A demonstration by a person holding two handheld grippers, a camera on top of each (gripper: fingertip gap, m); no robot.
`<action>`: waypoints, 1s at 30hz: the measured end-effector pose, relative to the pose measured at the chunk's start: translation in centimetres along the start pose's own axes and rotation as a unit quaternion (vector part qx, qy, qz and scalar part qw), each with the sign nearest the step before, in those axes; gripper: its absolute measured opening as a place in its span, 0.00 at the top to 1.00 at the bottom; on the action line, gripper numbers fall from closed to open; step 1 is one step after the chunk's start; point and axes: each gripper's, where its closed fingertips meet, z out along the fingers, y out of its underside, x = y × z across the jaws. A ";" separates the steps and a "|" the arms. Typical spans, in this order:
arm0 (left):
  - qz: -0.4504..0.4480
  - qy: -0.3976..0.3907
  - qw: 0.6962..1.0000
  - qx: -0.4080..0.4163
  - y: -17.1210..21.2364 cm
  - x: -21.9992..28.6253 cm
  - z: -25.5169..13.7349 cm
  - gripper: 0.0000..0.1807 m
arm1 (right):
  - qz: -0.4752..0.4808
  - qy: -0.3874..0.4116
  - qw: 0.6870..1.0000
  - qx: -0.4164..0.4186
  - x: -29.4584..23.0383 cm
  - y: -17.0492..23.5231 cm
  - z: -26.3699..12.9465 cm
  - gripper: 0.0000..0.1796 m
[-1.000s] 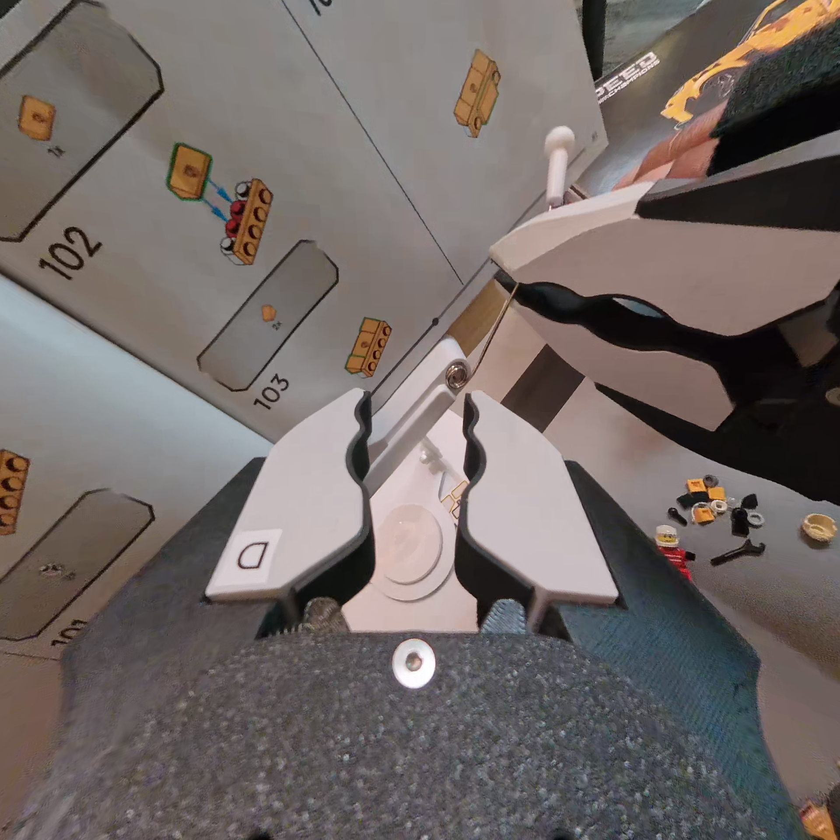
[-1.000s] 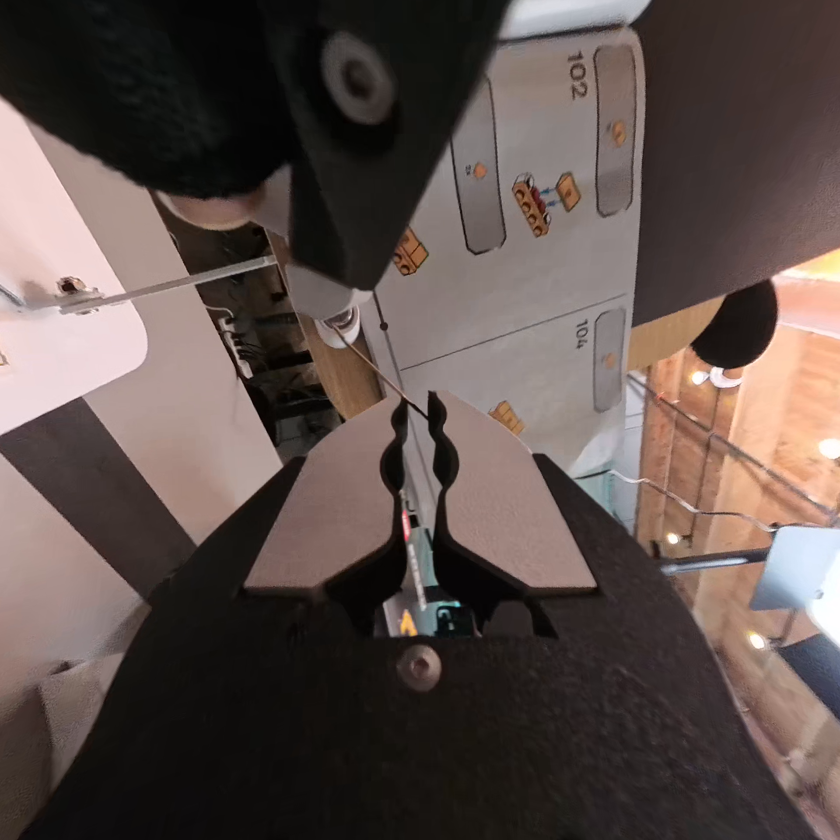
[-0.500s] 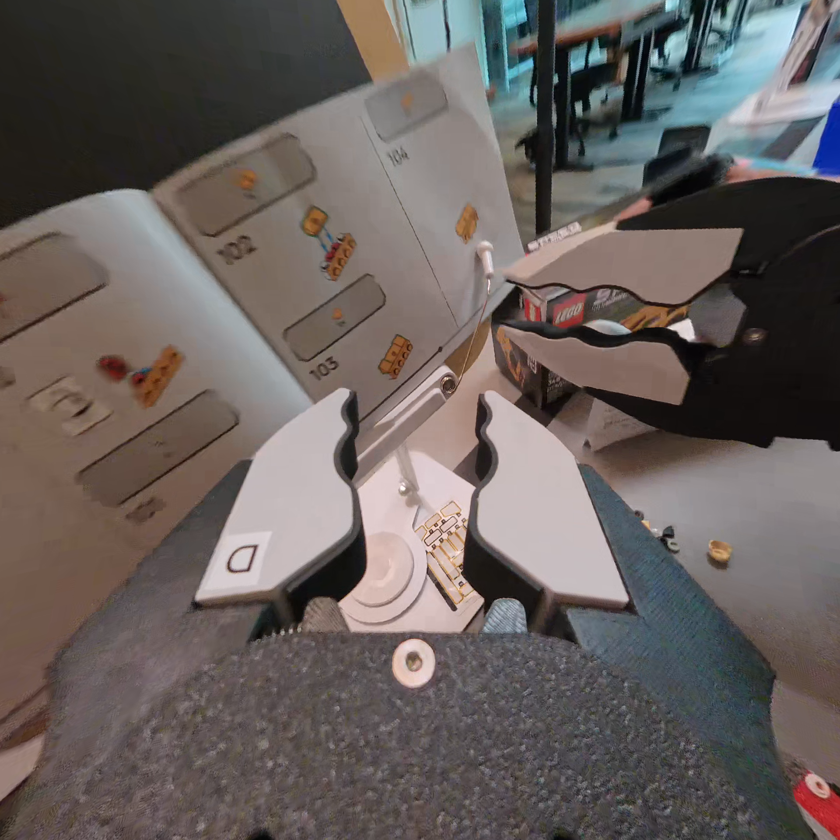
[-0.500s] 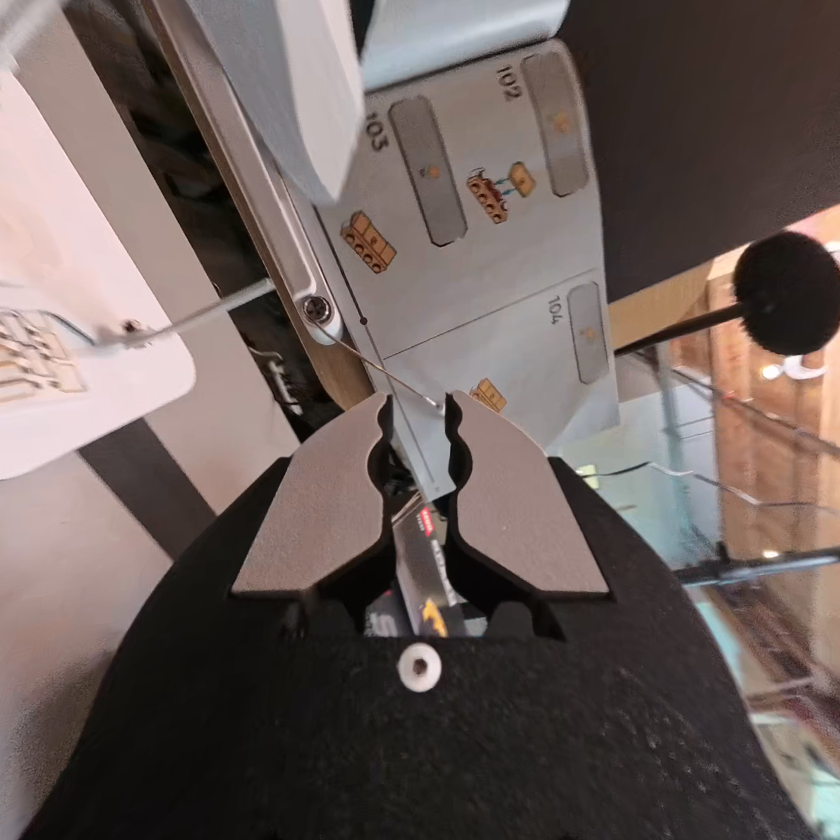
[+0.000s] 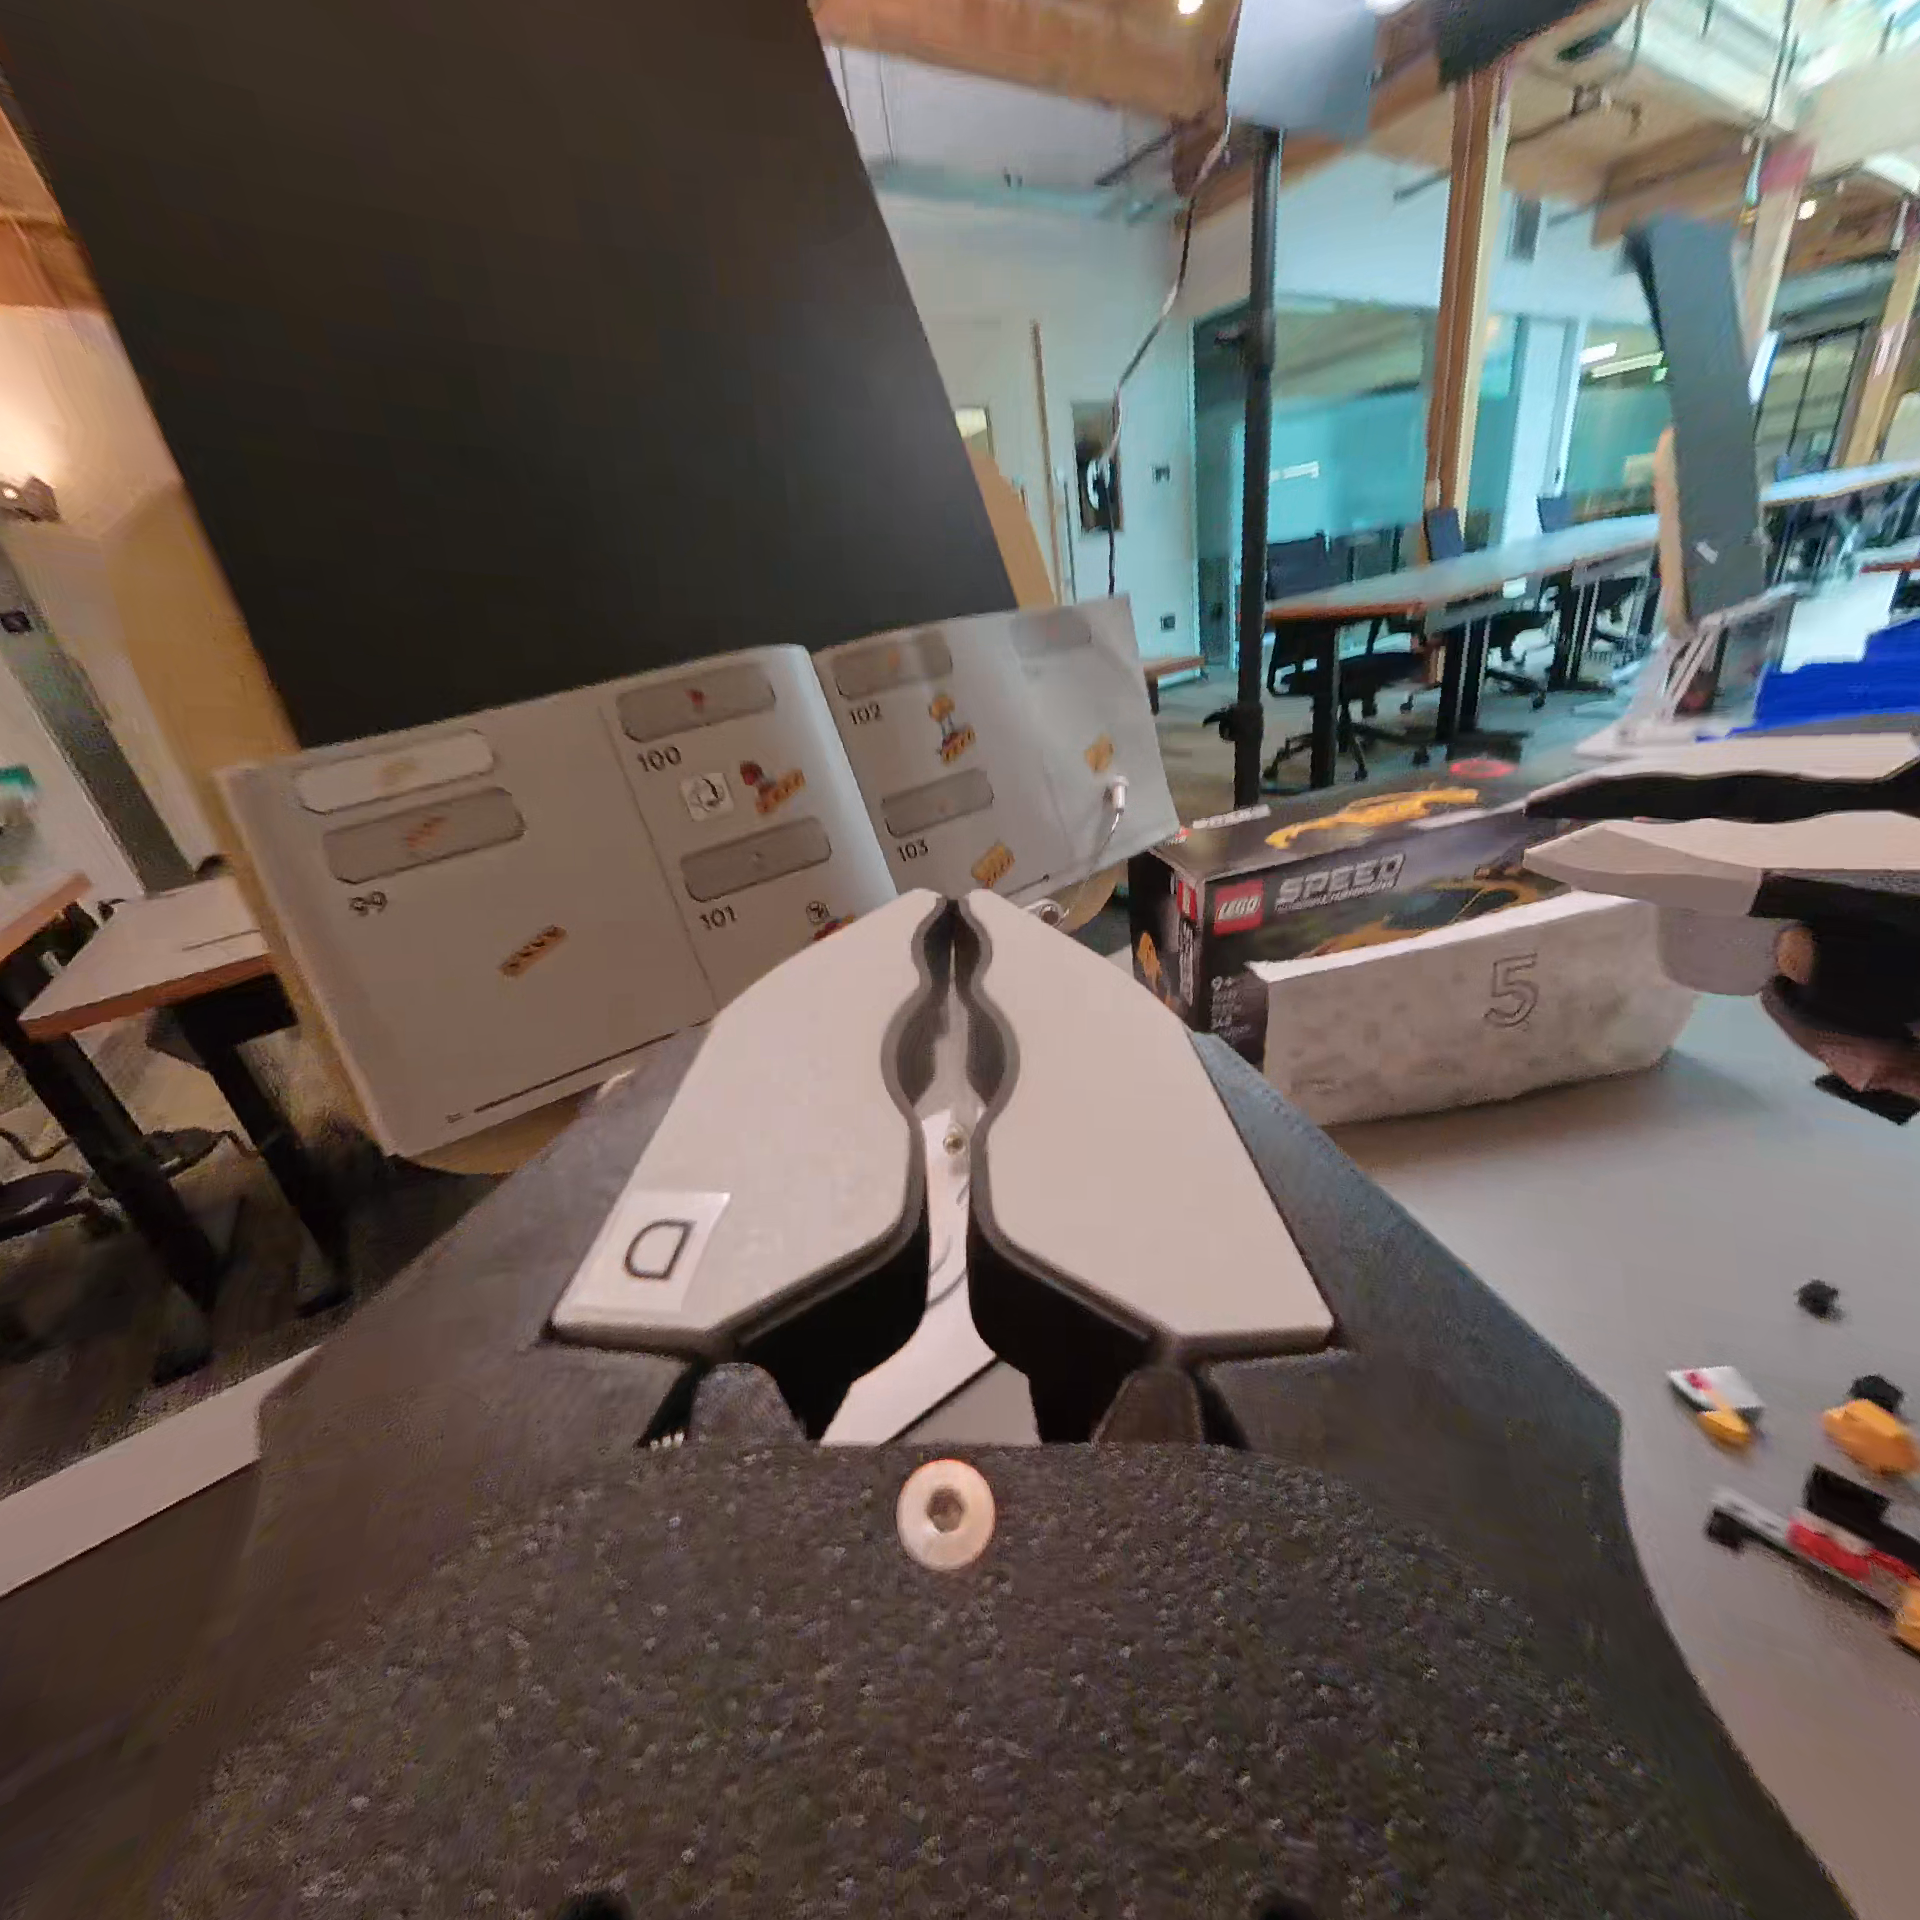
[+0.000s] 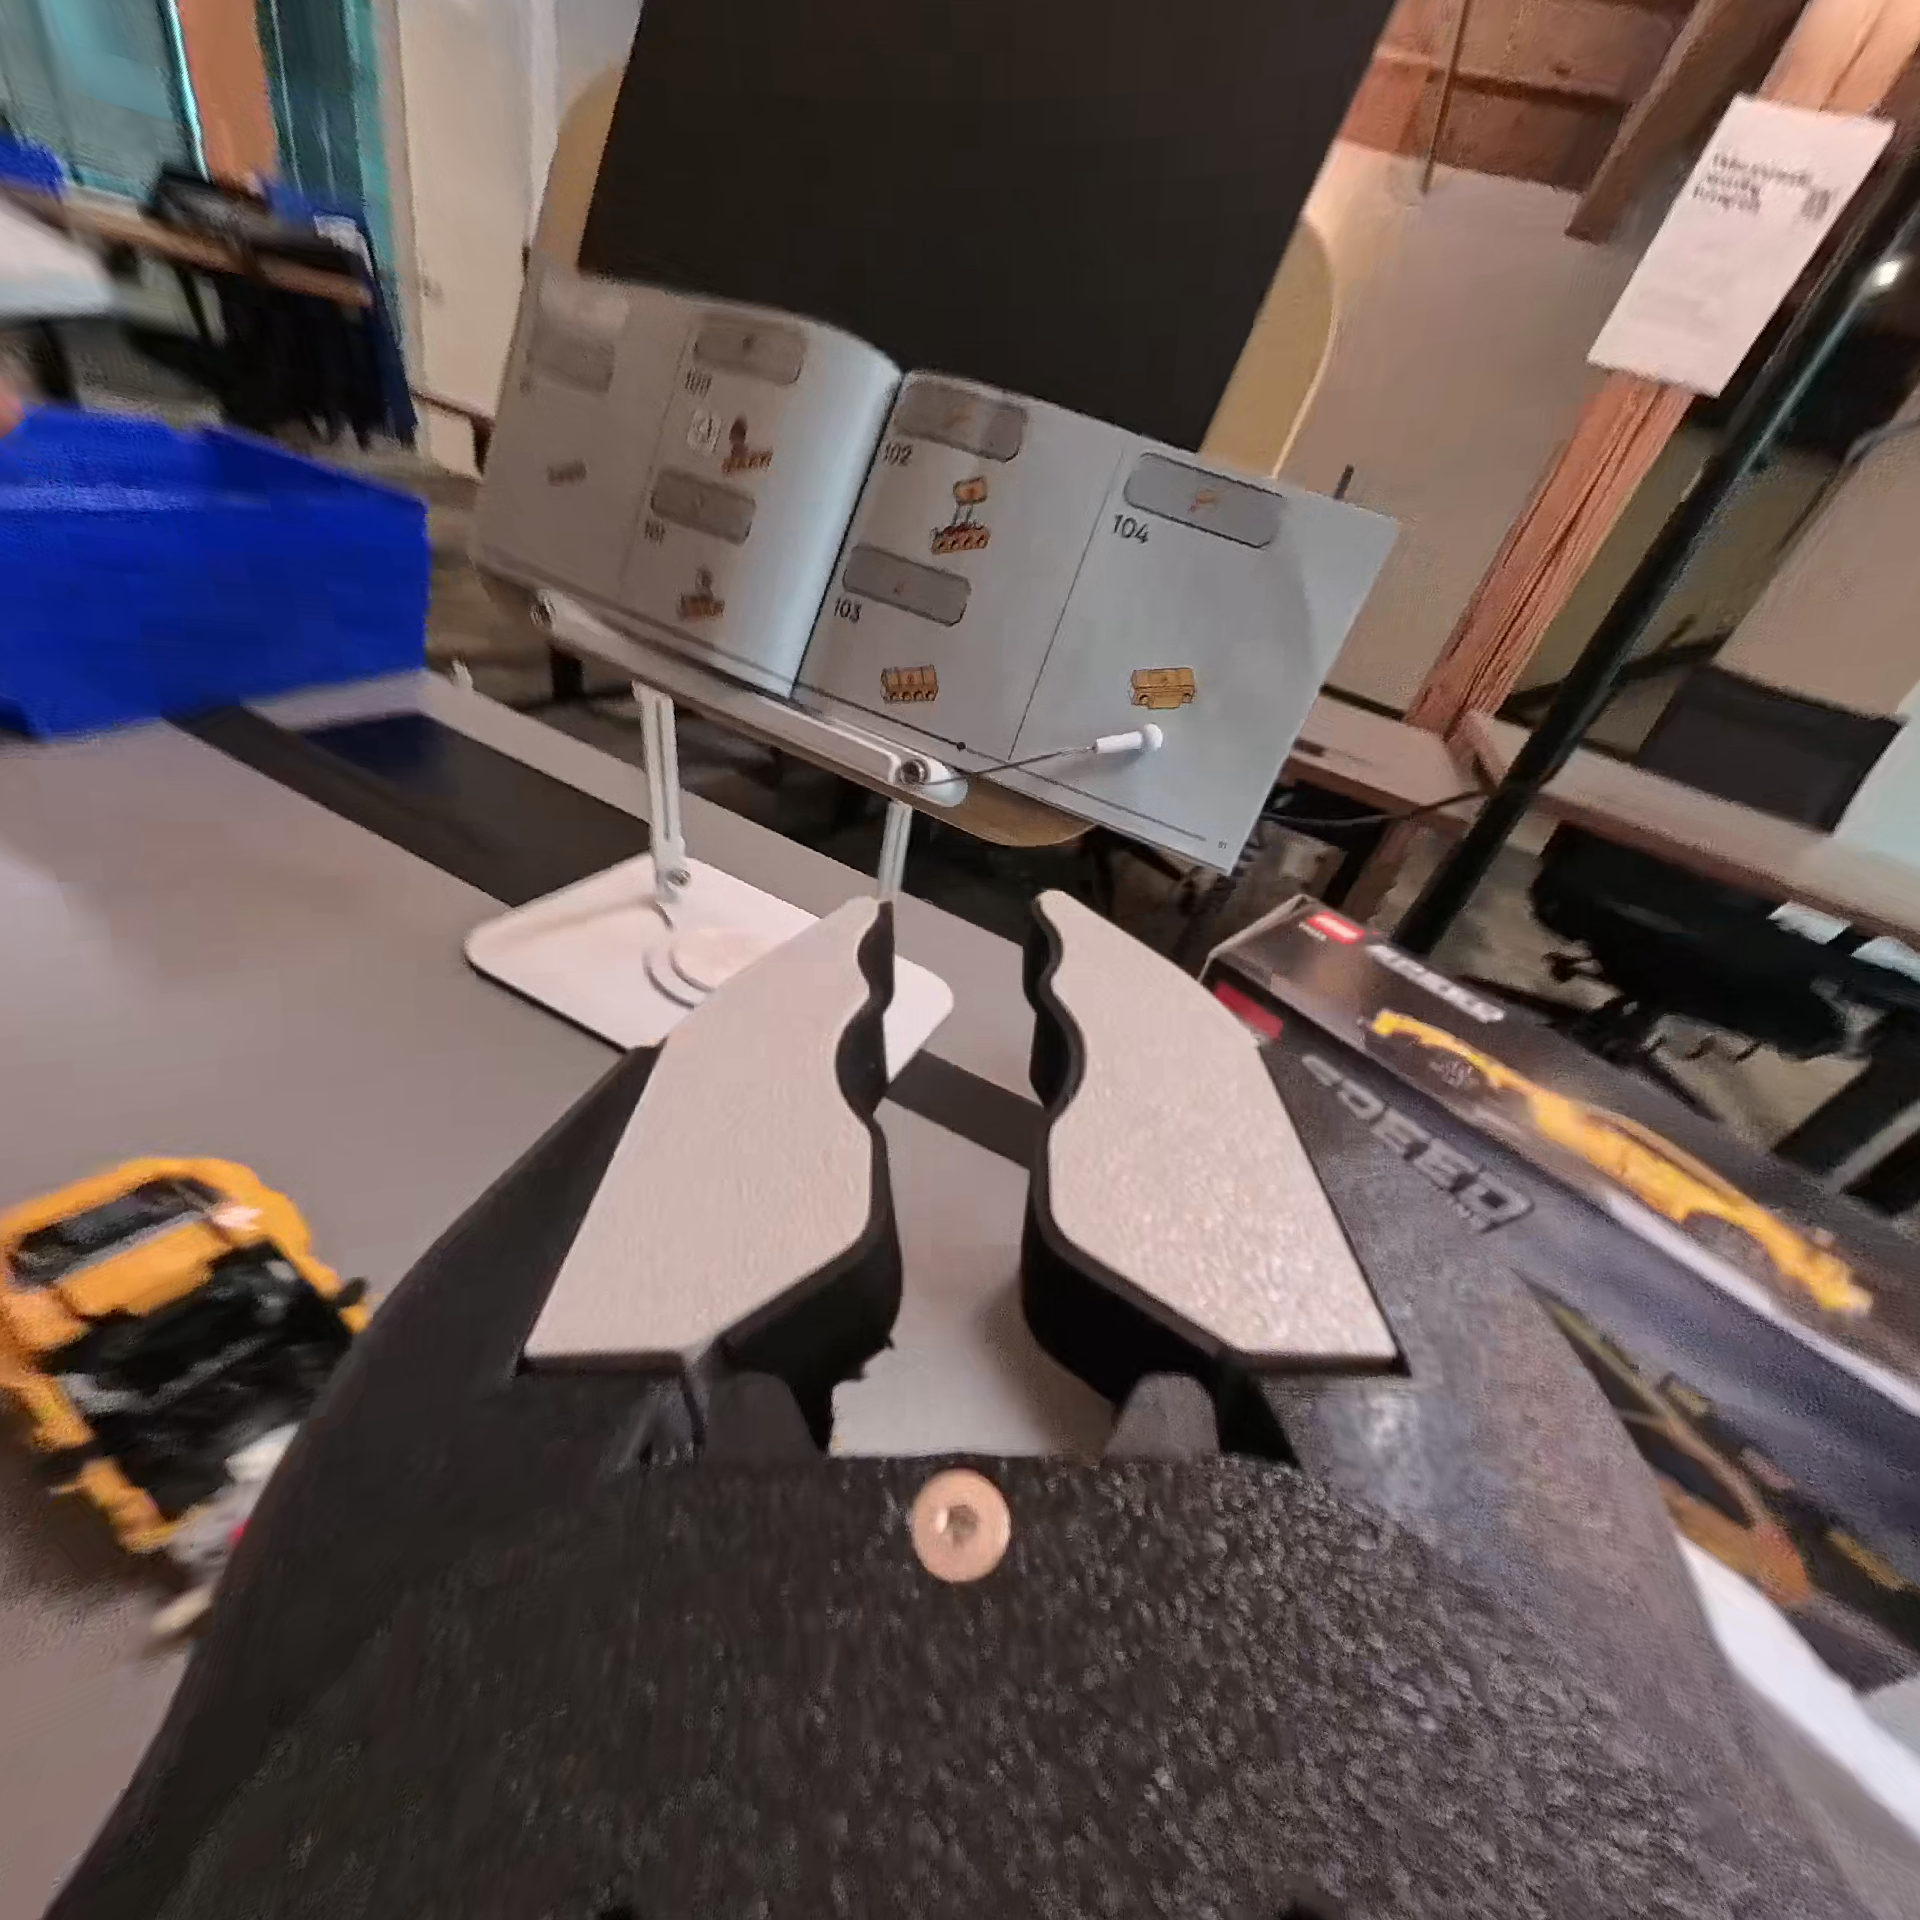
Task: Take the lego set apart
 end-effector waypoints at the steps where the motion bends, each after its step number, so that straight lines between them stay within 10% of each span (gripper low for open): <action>1: -0.005 -0.002 1.000 0.009 -0.6 0.2 -1.0 1.00 | 0.025 -0.002 1.000 0.005 0.1 -0.4 -0.8 0.89; 11: 0.002 0.008 1.000 -0.006 -1.7 3.9 -7.4 1.00 | 0.090 -0.007 0.996 0.022 -2.0 -0.5 -4.8 1.00; 30: -0.047 -0.019 0.994 -0.100 9.6 3.9 -8.5 1.00 | 0.097 0.025 0.995 0.019 -0.6 4.4 -4.9 1.00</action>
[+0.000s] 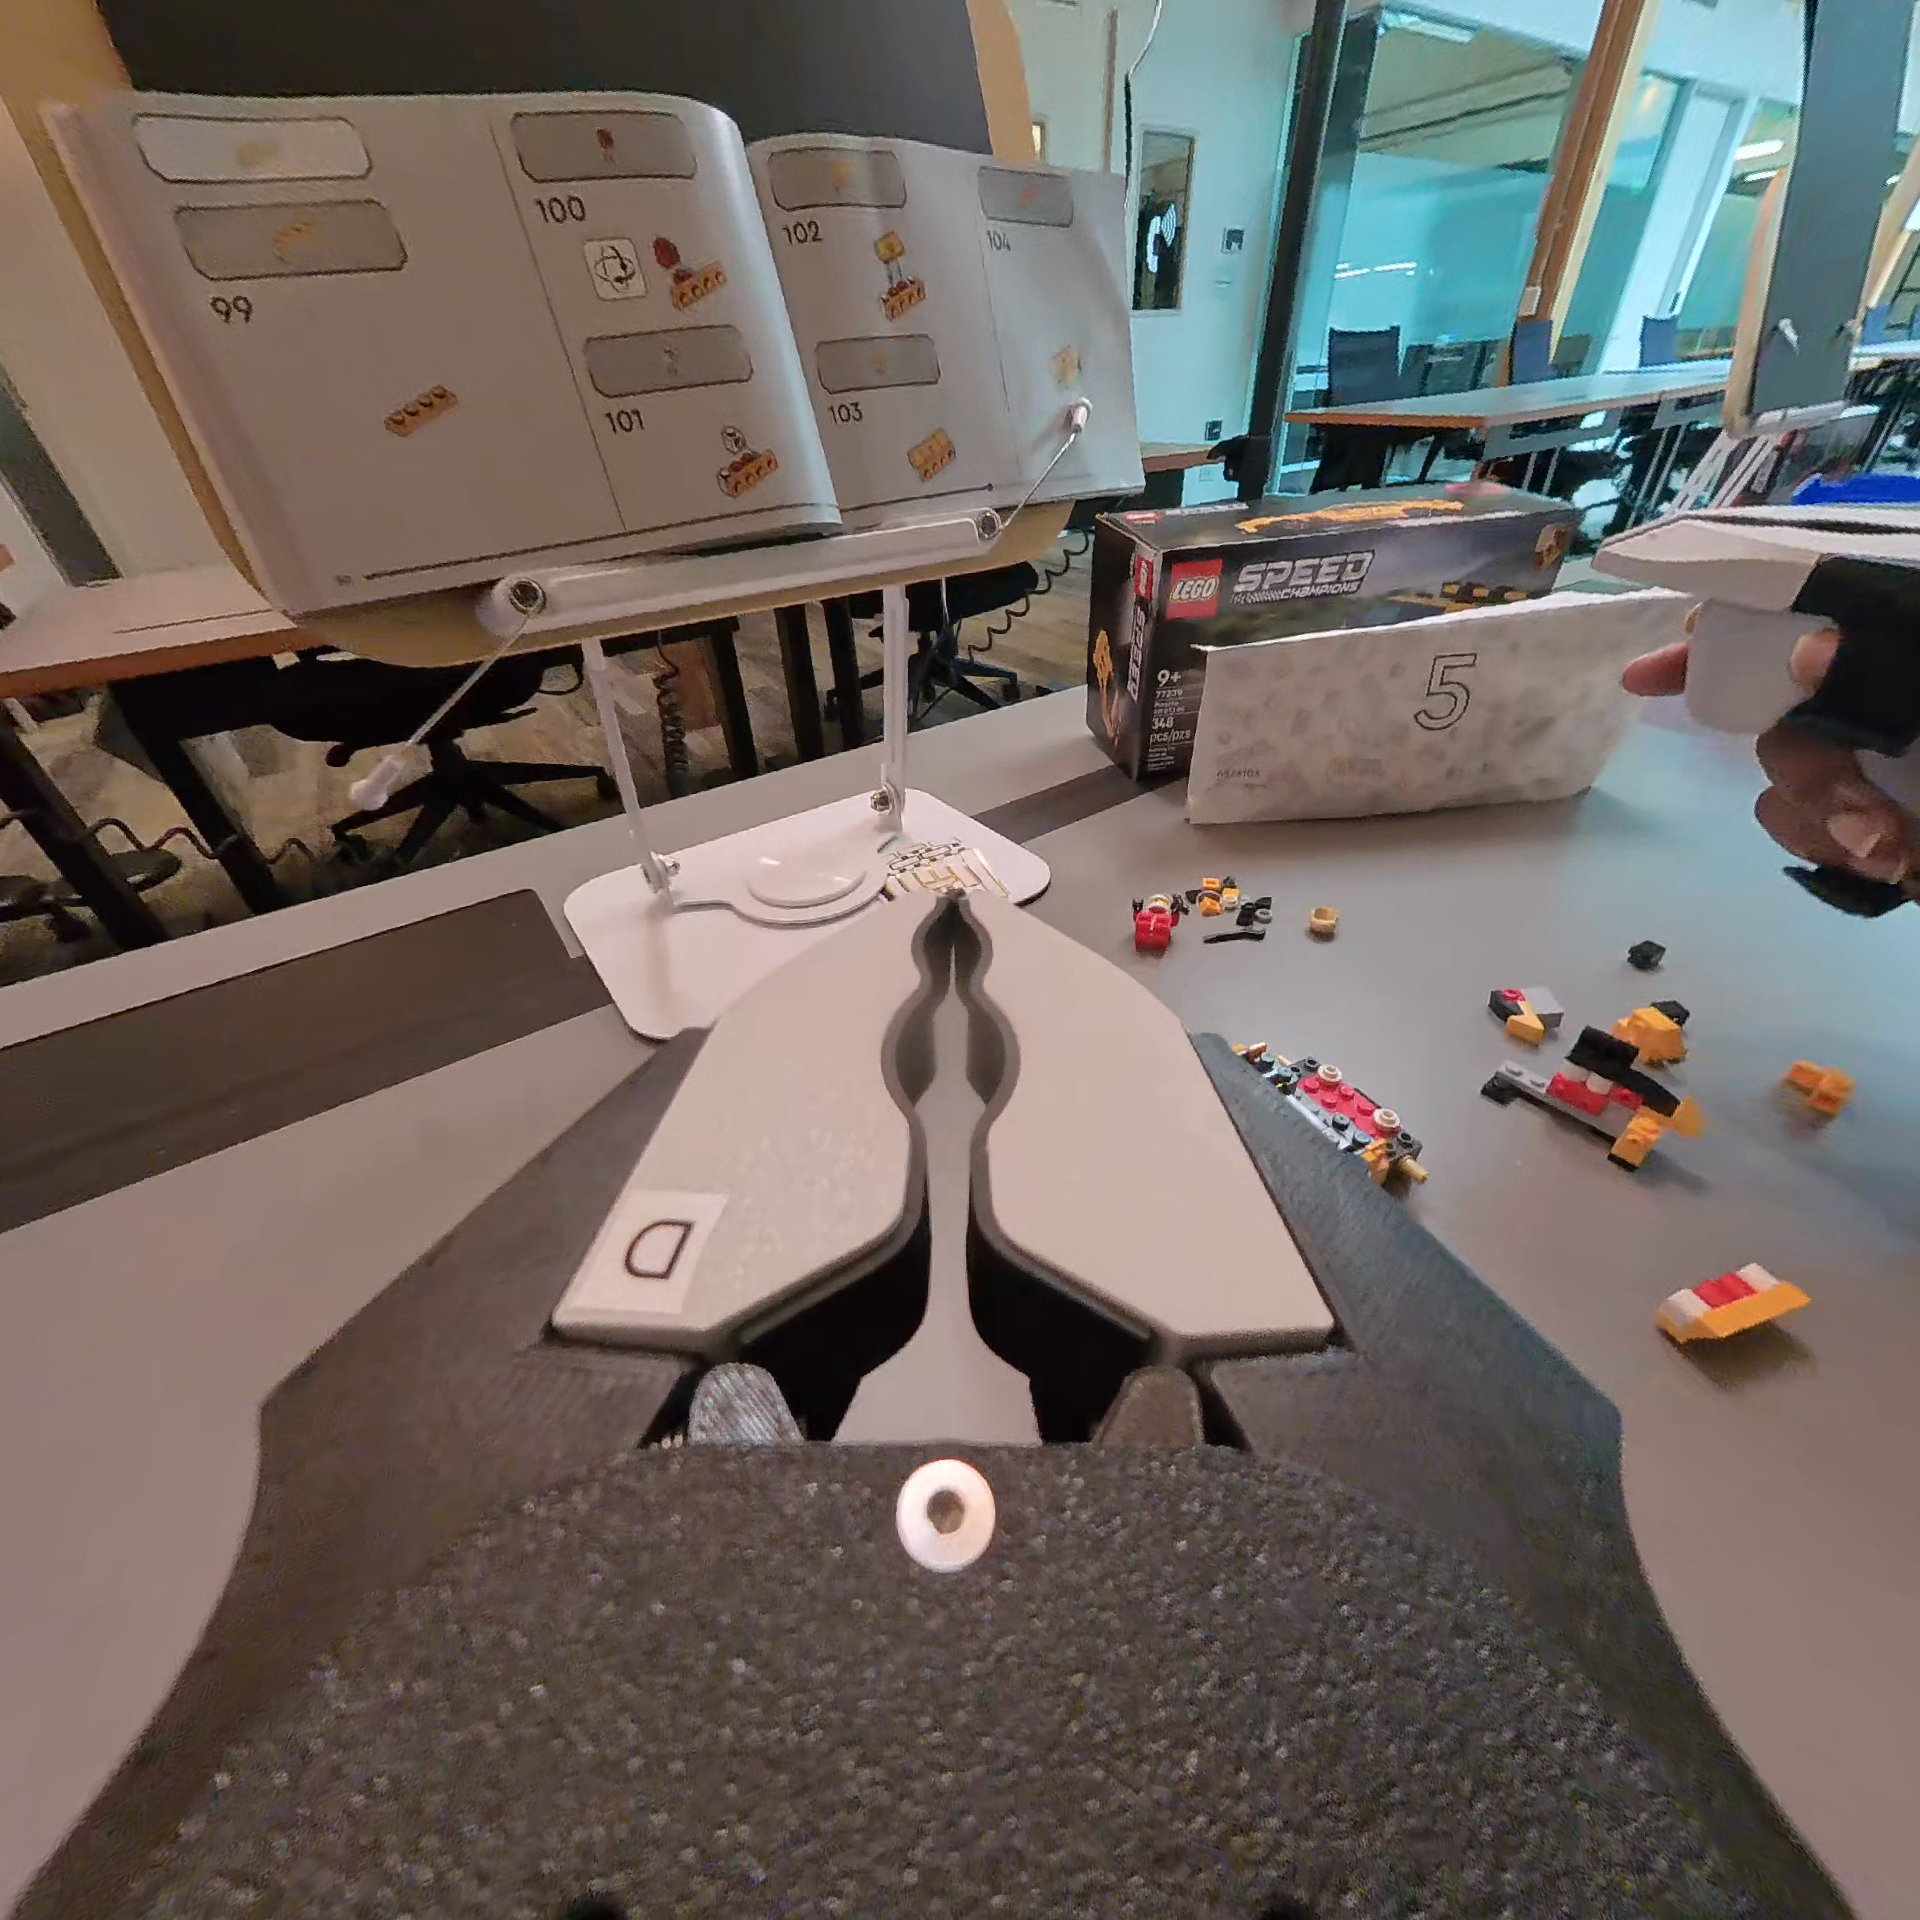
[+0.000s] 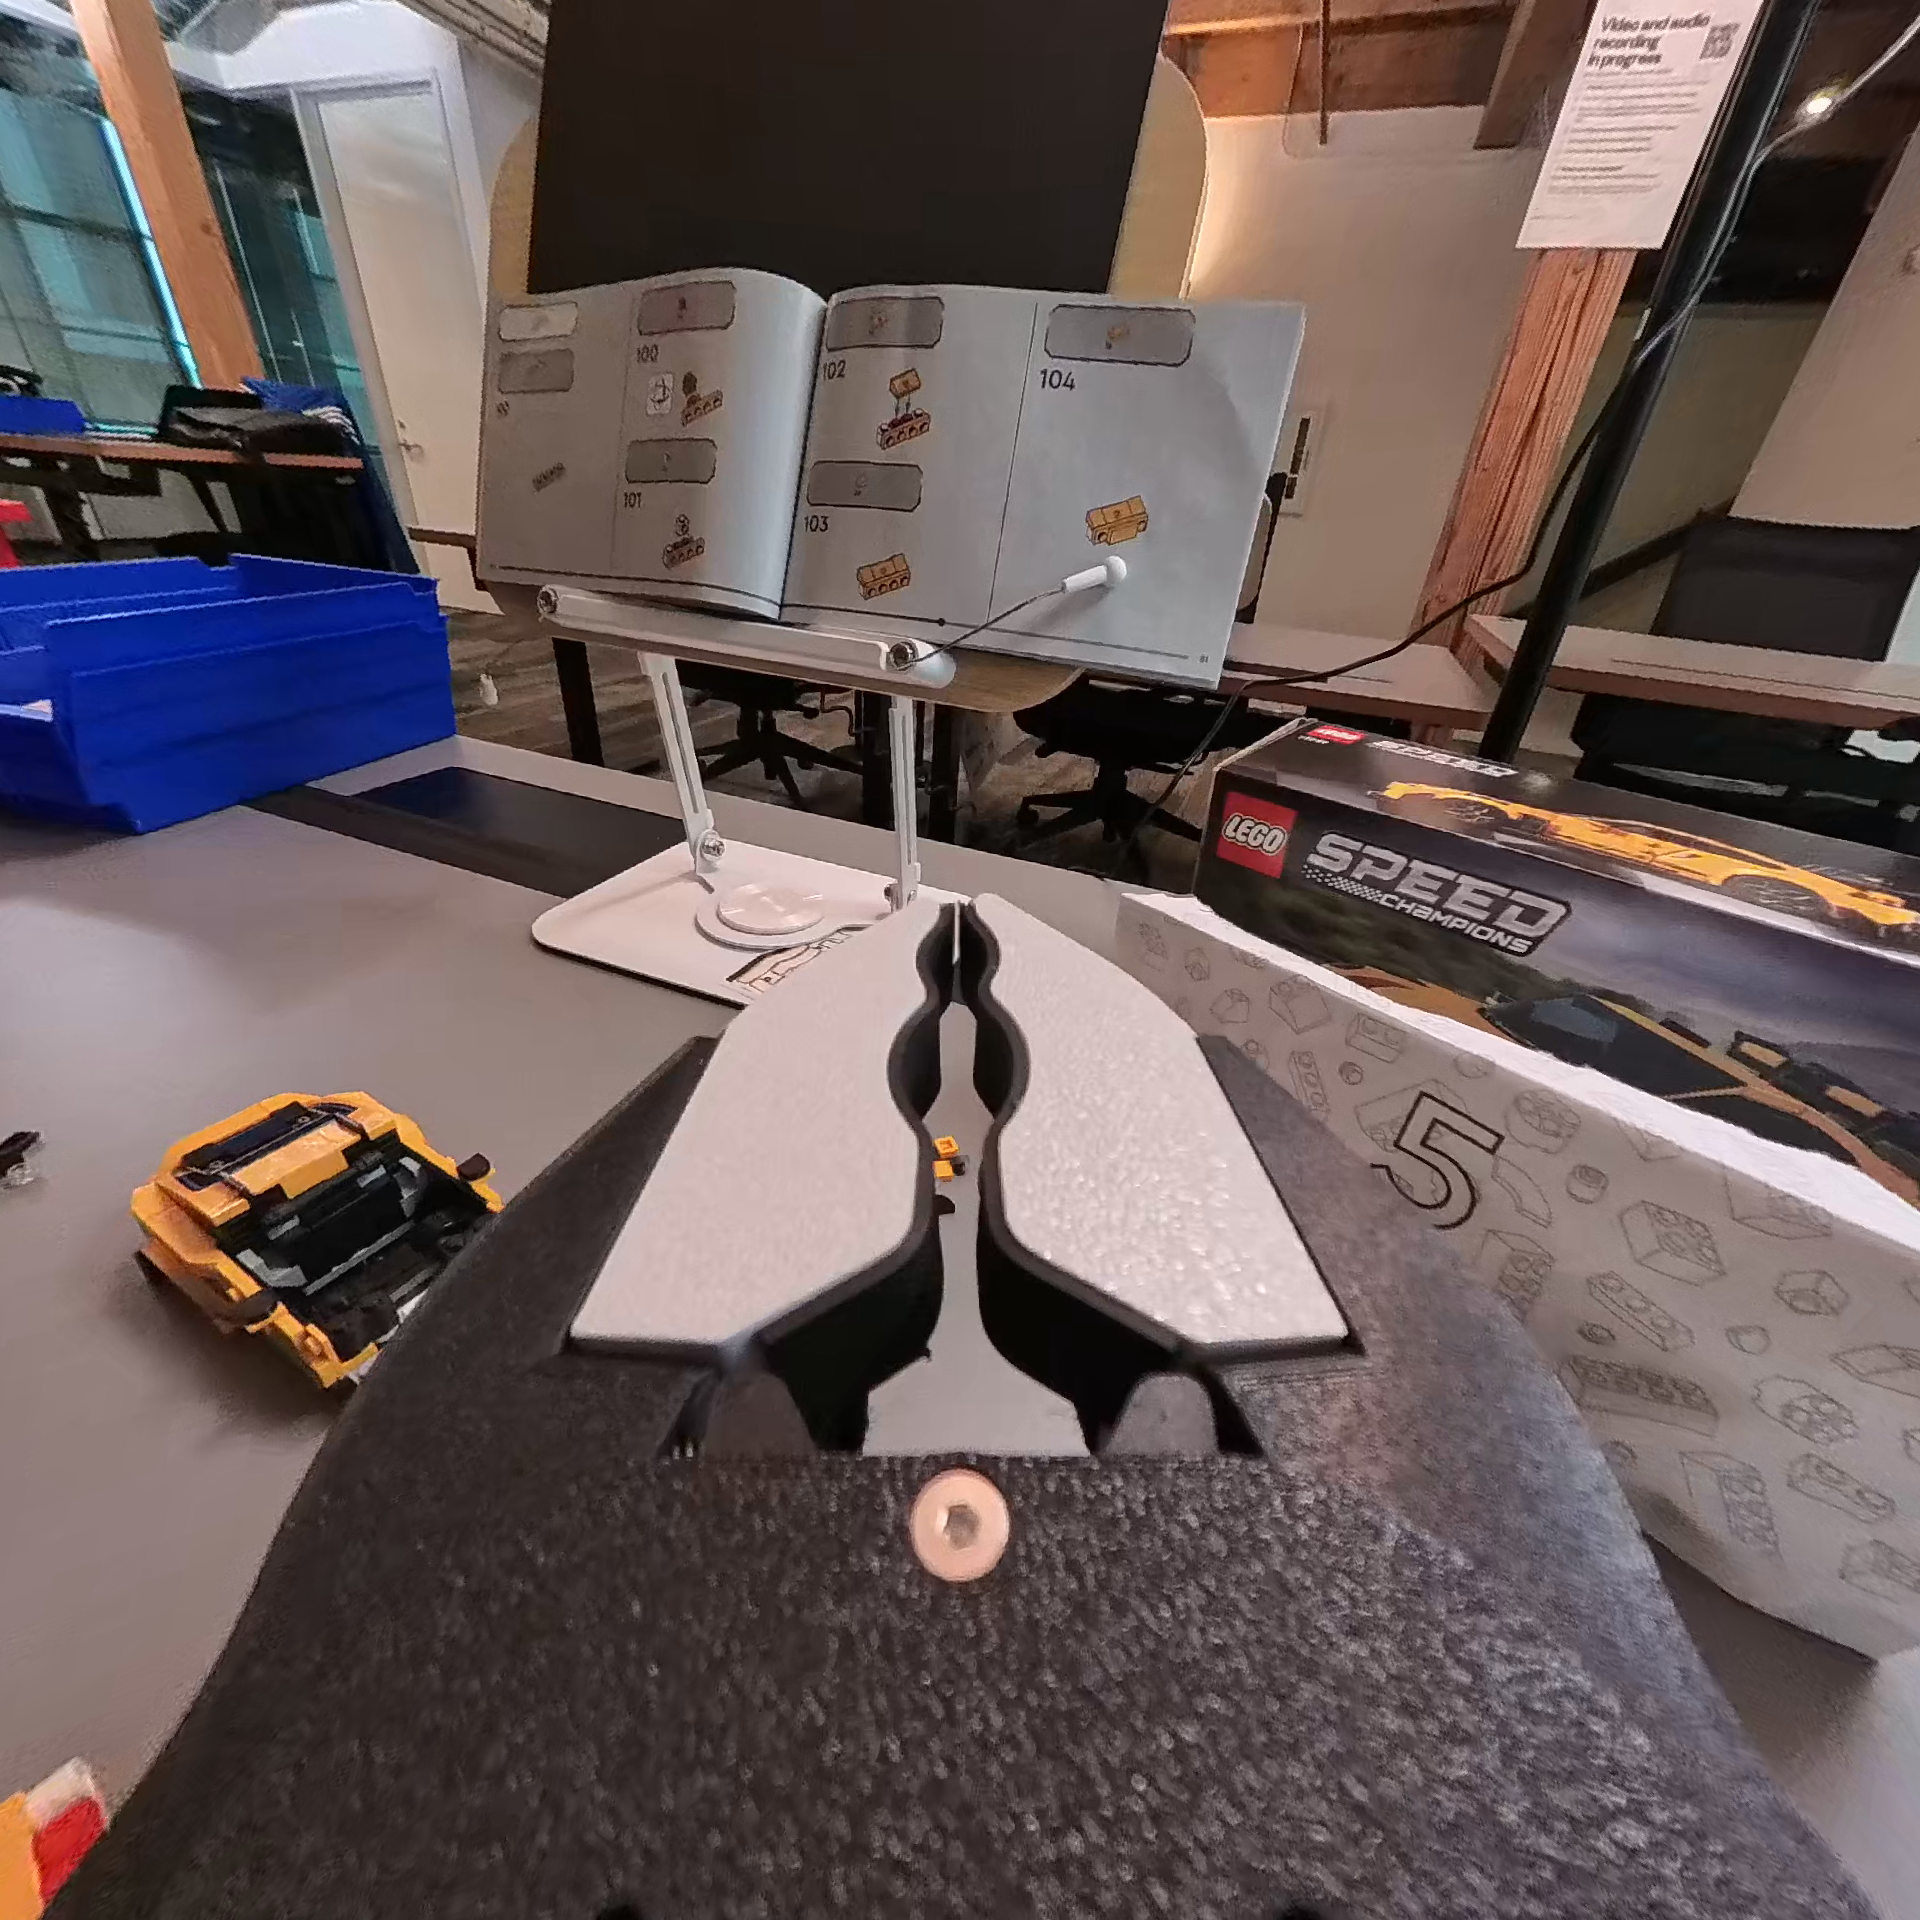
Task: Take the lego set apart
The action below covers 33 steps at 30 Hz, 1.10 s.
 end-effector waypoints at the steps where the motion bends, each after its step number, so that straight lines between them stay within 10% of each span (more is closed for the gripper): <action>1: 0.006 0.000 1.000 0.000 0.1 0.1 0.0 1.00 | 0.001 -0.001 1.000 -0.001 0.0 0.1 0.0 0.99; 33: 0.014 -0.006 1.000 -0.021 1.0 -0.2 0.0 1.00 | -0.022 -0.079 0.995 -0.050 -3.0 3.1 0.9 0.95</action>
